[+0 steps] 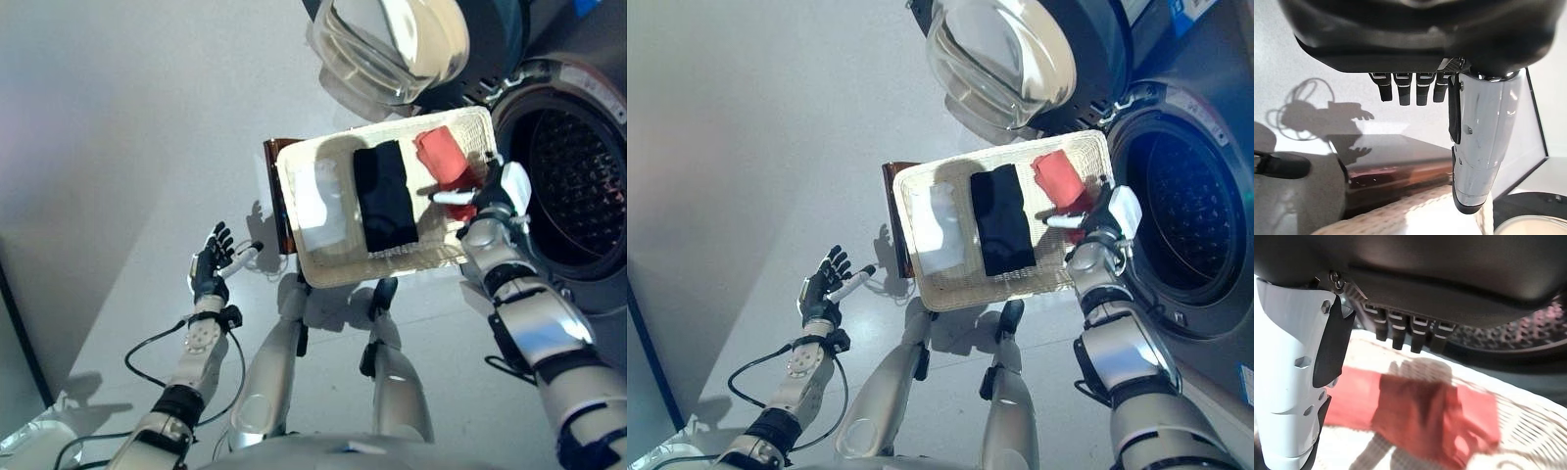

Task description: Pick up the clothes and place them into the washing machine

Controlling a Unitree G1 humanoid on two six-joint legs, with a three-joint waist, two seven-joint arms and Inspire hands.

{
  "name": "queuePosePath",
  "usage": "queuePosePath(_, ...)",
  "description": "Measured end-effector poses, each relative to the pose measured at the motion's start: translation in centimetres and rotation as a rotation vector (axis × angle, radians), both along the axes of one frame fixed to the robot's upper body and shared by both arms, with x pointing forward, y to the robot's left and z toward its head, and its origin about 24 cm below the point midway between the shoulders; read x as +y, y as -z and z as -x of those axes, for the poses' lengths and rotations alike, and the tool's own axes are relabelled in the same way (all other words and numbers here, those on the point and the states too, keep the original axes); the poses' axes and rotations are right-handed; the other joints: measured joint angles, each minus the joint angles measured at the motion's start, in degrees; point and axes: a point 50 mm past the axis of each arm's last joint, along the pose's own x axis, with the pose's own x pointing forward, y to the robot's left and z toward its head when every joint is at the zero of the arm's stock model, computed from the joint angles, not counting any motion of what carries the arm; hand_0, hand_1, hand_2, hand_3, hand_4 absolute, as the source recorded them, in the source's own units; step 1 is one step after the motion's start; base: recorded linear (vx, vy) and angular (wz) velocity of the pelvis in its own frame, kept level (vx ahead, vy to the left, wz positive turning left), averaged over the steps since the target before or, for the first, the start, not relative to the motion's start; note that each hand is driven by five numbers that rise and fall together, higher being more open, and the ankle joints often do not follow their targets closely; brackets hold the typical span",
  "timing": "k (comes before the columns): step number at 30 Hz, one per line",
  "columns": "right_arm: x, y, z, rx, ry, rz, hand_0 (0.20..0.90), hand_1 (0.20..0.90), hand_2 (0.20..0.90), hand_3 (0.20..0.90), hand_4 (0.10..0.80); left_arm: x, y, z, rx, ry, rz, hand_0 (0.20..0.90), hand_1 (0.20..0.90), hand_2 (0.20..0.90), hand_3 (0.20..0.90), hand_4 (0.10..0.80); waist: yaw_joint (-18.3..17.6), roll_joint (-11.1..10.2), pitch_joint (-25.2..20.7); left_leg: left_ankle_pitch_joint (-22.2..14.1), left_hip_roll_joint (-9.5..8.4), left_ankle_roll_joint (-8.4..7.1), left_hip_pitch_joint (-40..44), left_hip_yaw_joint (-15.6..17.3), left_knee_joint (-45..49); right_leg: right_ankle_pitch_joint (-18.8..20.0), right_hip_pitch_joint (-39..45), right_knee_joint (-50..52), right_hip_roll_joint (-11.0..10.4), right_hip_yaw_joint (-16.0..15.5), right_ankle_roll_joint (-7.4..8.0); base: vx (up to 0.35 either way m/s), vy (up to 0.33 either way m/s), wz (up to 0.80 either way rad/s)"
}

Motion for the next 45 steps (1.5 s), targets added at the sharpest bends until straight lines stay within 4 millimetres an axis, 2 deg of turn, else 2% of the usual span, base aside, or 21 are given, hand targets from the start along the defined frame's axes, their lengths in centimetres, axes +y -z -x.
queuePosePath(7, 0.8, -2.0, -1.0, -0.032, -0.038, 0.054, 0.9, 0.9, 0.9, 0.9, 0.8, 0.3, -0.2, -0.1, -0.004, -0.003, -0.006, 0.9, 0.9, 0.9, 0.9, 0.8, -0.03, -0.18, -0.04, -0.02, -0.22, -0.01, -2.18, 0.05, -0.01, 0.02, -2.32, 0.14, -0.21, 0.17, 0.24, 0.0, 0.0, -0.01)
queuePosePath(14, 0.9, -2.1, -1.1, -0.019, -0.031, 0.063, 0.9, 0.9, 0.9, 0.9, 0.8, 0.5, -0.2, -0.1, -0.004, -0.004, -0.011, 0.9, 0.9, 0.9, 0.9, 0.8, 0.34, -0.31, 0.1, 0.13, -0.6, 0.17, -3.95, -0.25, 0.01, 0.21, -4.0, 0.1, -0.51, 0.11, 0.52, 0.0, 0.01, 0.01)
queuePosePath(22, -0.2, -3.8, -1.3, -0.033, 0.011, 0.092, 0.9, 0.9, 0.9, 0.9, 0.8, -0.1, -1.0, -0.4, -0.043, 0.033, -0.017, 0.9, 0.9, 0.9, 0.9, 0.8, 1.76, -0.23, 0.16, 0.39, -0.66, 0.48, -7.99, -1.32, 0.34, 0.23, -8.13, 0.62, -0.48, 0.05, 0.56, -0.019, 0.016, -0.01)
queuePosePath(30, 0.3, -5.6, -1.9, -0.097, 0.015, 0.102, 0.9, 0.9, 0.9, 0.9, 0.8, -0.1, -1.4, -0.8, -0.058, 0.038, -0.027, 0.9, 0.9, 0.9, 0.9, 0.8, 1.7, -0.34, 0.59, 0.41, -2.01, 0.51, -12.52, -1.42, 1.68, -1.35, -14.21, 4.77, -2.23, 1.03, 1.62, -0.01, 0.009, 0.01)
queuePosePath(31, 0.3, -5.8, -1.9, -0.106, 0.02, 0.111, 0.757, 0.757, 0.757, 0.757, 0.698, -0.1, -1.5, -0.9, -0.062, 0.035, -0.027, 0.9, 0.9, 0.9, 0.9, 0.8, 1.58, -0.37, 0.62, 0.41, -2.27, 0.51, -12.83, -1.41, 1.71, -1.74, -15.1, 5.78, -2.54, 1.5, 1.9, 0.002, -0.008, -0.04)
queuePosePath(32, 0.3, -5.8, -1.9, -0.109, 0.021, 0.112, 0.757, 0.757, 0.757, 0.757, 0.698, -0.1, -1.6, -0.9, -0.065, 0.032, -0.027, 0.9, 0.9, 0.9, 0.9, 0.8, 1.52, -0.38, 0.63, 0.41, -2.37, 0.51, -12.95, -1.41, 1.72, -1.82, -15.38, 6.03, -2.64, 1.59, 2.0, 0.018, 0.002, -0.06)
queuePosePath(33, 0.2, -6.1, -1.9, -0.115, 0.022, 0.121, 0.48, 0.48, 0.48, 0.48, 0.5, -0.1, -1.8, -1.1, -0.077, 0.029, -0.027, 0.9, 0.9, 0.9, 0.9, 0.8, 1.49, -0.41, 0.71, 0.4, -2.51, 0.5, -13.18, -1.43, 1.7, -2.17, -16.22, 7.06, -2.93, 1.73, 2.13, 0.024, -0.002, -0.04)
queuePosePath(35, 0.0, -6.6, -1.9, -0.13, 0.033, 0.125, 0.337, 0.337, 0.337, 0.337, 0.398, -0.1, -2.0, -1.1, -0.087, 0.028, -0.028, 0.9, 0.9, 0.9, 0.9, 0.8, 1.49, -0.46, 0.78, 0.38, -2.55, 0.48, -13.42, -1.44, 1.7, -2.76, -17.07, 8.41, -3.08, 1.78, 2.23, 0.0, 0.0, 0.0)
queuePosePath(36, -0.3, -7.0, -1.8, -0.139, 0.043, 0.127, 0.318, 0.318, 0.318, 0.318, 0.384, 0.0, -2.0, -1.1, -0.088, 0.028, -0.029, 0.9, 0.9, 0.9, 0.9, 0.8, 1.51, -0.48, 0.8, 0.37, -2.54, 0.48, -13.69, -1.47, 1.7, -2.95, -17.63, 9.08, -3.1, 1.78, 2.12, 0.0, 0.0, 0.0)
queuePosePath(38, -0.8, -7.7, -1.7, -0.155, 0.055, 0.133, 0.2, 0.2, 0.2, 0.2, 0.3, 0.1, -2.0, -1.1, -0.086, 0.026, -0.031, 0.9, 0.9, 0.9, 0.9, 0.8, 1.57, -0.81, 1.04, 0.38, -2.52, 0.48, -14.09, -1.47, 1.68, -3.49, -18.75, 10.6, -3.16, 1.92, 2.03, 0.0, 0.0, 0.0)
queuePosePath(45, 0.3, -6.6, -2.1, -0.114, 0.004, 0.085, 0.2, 0.2, 0.2, 0.2, 0.3, 0.2, -1.9, -1.1, -0.08, 0.02, -0.027, 0.9, 0.9, 0.9, 0.9, 0.8, 1.54, -1.03, 1.23, 0.41, -2.5, 0.51, -14.01, -1.58, 2.19, -4.61, -19.2, 12.46, -3.25, 2.03, 1.83, 0.0, 0.0, 0.01)
